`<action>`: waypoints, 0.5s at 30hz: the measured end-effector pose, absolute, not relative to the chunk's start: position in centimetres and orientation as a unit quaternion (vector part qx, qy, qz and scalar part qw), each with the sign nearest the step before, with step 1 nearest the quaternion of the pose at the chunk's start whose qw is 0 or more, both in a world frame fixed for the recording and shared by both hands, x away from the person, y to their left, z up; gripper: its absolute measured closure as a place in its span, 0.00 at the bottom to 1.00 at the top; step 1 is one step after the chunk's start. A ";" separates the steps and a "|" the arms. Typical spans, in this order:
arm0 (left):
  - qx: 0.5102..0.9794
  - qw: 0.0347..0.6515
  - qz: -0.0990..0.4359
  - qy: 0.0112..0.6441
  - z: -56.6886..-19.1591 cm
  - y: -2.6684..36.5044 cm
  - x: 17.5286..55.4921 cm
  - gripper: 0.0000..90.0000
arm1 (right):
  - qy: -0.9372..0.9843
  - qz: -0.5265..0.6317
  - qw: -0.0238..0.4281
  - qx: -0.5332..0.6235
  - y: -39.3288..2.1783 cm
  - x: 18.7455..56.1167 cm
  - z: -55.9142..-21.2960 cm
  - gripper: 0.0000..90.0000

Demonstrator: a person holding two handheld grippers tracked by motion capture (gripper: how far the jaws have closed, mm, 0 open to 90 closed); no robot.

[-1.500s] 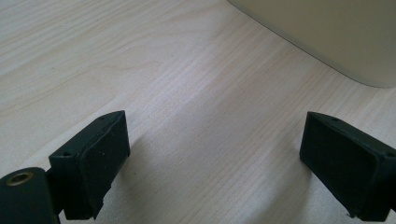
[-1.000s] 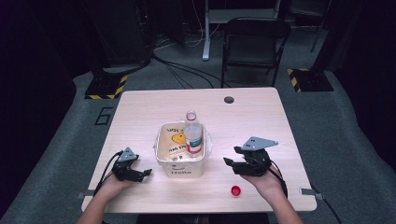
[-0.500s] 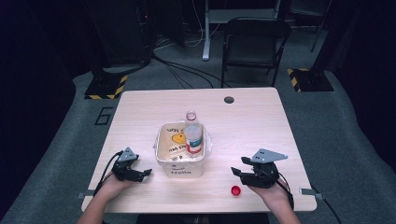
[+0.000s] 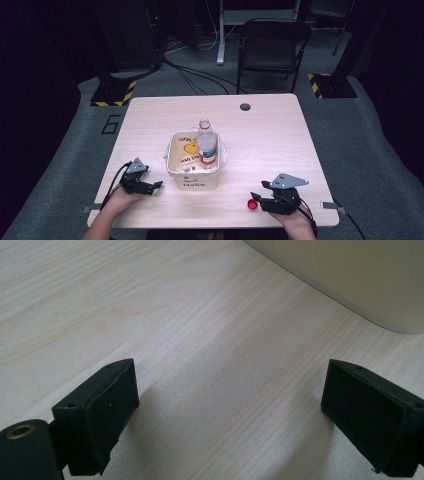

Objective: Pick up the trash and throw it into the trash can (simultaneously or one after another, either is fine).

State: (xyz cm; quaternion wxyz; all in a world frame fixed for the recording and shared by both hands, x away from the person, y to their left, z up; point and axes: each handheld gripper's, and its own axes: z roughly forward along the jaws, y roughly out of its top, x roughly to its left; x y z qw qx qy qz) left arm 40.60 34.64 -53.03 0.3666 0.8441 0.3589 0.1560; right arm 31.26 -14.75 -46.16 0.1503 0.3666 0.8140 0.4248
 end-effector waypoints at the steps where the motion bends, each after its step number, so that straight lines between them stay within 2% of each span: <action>1: 0.845 0.366 0.157 0.357 -53.0 34.7 40.6 0.09 | 0.815 0.423 0.150 0.367 -14.7 31.2 -46.3 0.46; 15: 0.846 0.365 0.157 0.357 -53.0 34.6 40.6 0.09 | 0.823 0.411 0.131 0.369 -14.8 30.6 -48.0 0.46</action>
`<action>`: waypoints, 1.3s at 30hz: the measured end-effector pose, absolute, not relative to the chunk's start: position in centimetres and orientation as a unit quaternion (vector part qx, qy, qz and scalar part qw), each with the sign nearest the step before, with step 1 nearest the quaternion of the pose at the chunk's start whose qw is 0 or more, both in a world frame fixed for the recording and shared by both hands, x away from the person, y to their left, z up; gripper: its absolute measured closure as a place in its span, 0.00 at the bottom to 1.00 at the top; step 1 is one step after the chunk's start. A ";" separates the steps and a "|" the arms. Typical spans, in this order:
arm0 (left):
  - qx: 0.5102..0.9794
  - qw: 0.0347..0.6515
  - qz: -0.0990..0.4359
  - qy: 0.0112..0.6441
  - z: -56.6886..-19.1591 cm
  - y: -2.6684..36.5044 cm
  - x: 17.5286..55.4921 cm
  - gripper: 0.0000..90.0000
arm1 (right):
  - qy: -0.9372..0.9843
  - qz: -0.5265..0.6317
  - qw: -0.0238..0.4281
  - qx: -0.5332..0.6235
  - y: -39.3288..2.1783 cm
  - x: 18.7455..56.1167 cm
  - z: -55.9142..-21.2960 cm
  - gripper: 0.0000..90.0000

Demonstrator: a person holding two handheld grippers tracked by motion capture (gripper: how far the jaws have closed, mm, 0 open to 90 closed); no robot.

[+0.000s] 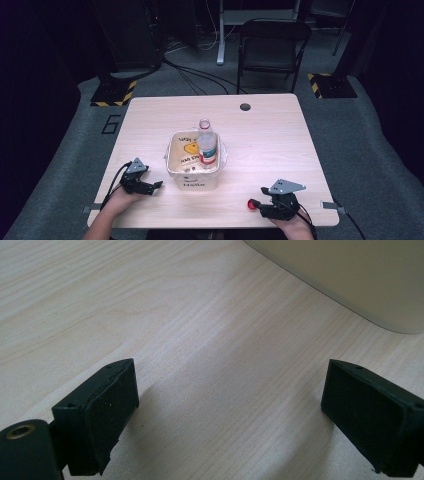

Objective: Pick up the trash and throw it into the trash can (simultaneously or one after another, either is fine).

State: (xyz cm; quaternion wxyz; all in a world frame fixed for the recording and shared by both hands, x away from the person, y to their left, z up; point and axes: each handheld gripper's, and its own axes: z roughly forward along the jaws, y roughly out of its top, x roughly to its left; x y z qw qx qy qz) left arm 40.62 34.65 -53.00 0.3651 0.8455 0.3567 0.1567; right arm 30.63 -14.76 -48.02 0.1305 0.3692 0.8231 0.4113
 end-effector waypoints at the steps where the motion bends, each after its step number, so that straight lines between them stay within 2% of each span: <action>1: 0.846 0.365 0.157 0.357 -53.0 34.6 40.6 0.09 | 0.823 0.411 0.123 0.373 -14.8 30.7 -48.4 0.46; 9: 0.845 0.365 0.157 0.357 -53.0 34.6 40.6 0.09 | 0.831 0.405 0.106 0.366 -14.0 31.1 -49.2 0.48; 15: 0.845 0.365 0.157 0.357 -53.0 34.6 40.6 0.09 | 0.845 0.386 0.115 0.352 -13.4 31.3 -49.6 0.50; 39: 0.845 0.365 0.157 0.357 -53.0 34.6 40.6 0.09 | 0.863 0.351 0.097 0.349 -13.0 31.8 -50.7 0.53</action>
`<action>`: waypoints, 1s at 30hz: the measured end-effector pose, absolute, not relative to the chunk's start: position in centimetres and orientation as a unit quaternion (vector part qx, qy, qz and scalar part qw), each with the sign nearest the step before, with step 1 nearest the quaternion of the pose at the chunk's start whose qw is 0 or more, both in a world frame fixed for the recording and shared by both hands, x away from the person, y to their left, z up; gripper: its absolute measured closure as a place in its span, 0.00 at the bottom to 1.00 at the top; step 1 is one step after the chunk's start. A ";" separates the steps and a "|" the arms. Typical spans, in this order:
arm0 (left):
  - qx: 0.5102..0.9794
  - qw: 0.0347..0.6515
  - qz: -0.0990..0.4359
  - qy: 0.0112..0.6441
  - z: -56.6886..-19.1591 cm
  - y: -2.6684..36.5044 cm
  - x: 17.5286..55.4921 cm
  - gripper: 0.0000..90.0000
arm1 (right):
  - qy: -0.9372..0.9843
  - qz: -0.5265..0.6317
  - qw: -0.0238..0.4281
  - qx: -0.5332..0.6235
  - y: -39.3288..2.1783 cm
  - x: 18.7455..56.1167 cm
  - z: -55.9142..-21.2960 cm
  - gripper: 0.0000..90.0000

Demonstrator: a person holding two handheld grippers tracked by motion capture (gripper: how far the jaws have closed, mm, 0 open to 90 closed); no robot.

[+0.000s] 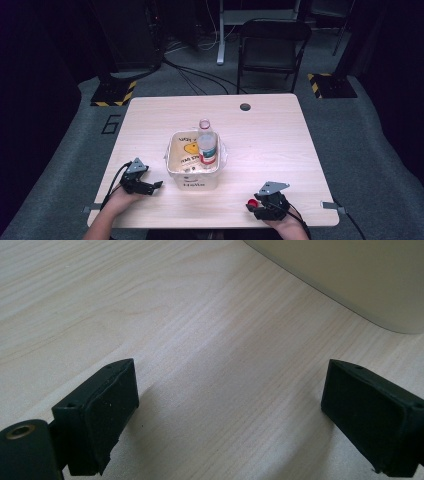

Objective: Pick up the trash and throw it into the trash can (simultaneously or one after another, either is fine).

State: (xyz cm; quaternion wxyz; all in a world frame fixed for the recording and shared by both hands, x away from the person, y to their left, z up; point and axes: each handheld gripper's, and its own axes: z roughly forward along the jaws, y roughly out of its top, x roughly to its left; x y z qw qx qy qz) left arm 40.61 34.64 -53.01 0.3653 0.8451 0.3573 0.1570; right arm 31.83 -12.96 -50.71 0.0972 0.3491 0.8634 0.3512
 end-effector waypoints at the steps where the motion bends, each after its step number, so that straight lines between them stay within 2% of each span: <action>1: 0.845 0.365 0.157 0.357 -53.0 34.6 40.6 0.09 | 0.863 0.351 0.097 0.349 -13.0 31.8 -50.7 0.53; 6: 0.845 0.366 0.156 0.358 -53.0 34.6 40.6 0.09 | 0.866 0.348 0.096 0.347 -12.8 31.9 -50.8 0.56; 8: 0.845 0.365 0.157 0.358 -53.0 34.6 40.6 0.09 | 0.869 0.342 0.097 0.345 -12.8 32.0 -50.9 0.63; 30: 0.846 0.364 0.157 0.358 -53.0 34.6 40.6 0.09 | 0.862 0.366 0.108 0.333 -12.6 31.7 -49.0 0.64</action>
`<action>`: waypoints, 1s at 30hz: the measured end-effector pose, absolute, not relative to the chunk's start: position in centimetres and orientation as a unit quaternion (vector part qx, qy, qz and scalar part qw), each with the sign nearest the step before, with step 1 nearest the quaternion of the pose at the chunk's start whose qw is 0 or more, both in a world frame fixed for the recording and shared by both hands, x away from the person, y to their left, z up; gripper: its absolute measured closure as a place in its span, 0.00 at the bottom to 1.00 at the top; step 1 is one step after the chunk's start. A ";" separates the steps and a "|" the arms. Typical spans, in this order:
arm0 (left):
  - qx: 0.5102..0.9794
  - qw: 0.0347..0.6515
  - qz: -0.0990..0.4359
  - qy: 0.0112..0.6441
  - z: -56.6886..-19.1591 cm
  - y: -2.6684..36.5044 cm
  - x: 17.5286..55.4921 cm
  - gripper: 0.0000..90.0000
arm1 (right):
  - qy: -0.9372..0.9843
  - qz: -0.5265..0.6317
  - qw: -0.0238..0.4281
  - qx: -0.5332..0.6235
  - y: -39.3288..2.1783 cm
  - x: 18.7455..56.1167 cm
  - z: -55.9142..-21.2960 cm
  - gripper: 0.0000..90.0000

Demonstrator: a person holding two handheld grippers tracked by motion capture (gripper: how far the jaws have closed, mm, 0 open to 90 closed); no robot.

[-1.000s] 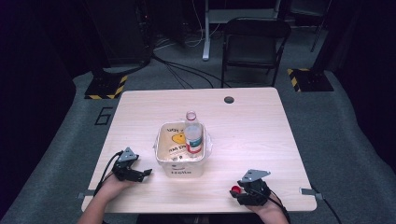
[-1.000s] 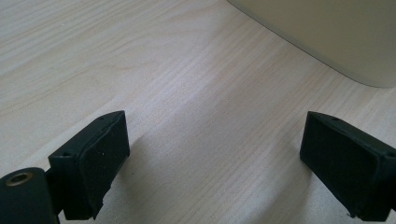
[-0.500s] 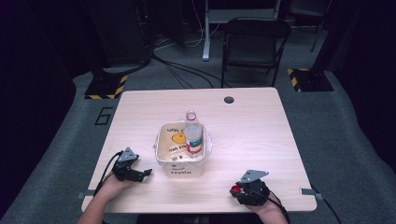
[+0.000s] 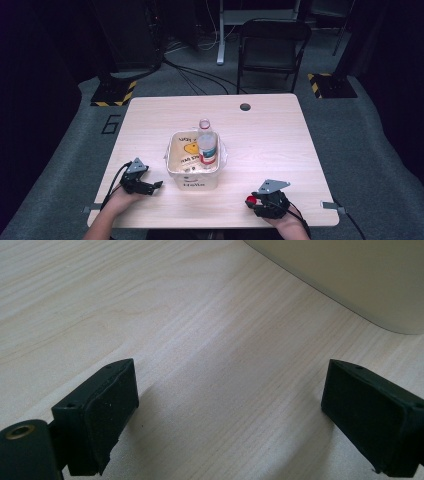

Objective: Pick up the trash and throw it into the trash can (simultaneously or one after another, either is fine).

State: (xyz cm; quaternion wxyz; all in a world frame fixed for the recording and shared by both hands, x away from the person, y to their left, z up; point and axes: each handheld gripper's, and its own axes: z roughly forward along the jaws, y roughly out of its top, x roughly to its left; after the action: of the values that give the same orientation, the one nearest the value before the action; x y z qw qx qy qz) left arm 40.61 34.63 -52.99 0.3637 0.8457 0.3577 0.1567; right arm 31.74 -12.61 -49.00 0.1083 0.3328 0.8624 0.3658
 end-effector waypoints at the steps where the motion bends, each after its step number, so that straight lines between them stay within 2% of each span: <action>1: 0.846 0.364 0.157 0.358 -53.0 34.6 40.6 0.09 | 0.862 0.366 0.108 0.333 -12.6 31.7 -49.0 0.64; 30: 0.844 0.367 0.155 0.360 -53.0 34.6 40.6 0.09 | 0.861 0.403 0.117 0.287 -9.8 34.5 -42.4 0.64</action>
State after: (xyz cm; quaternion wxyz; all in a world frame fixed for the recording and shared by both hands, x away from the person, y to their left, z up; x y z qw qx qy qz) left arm 40.63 34.60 -53.00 0.3671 0.8437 0.3596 0.1552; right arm 34.47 -9.81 -42.38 0.1174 0.2869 0.8609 0.4035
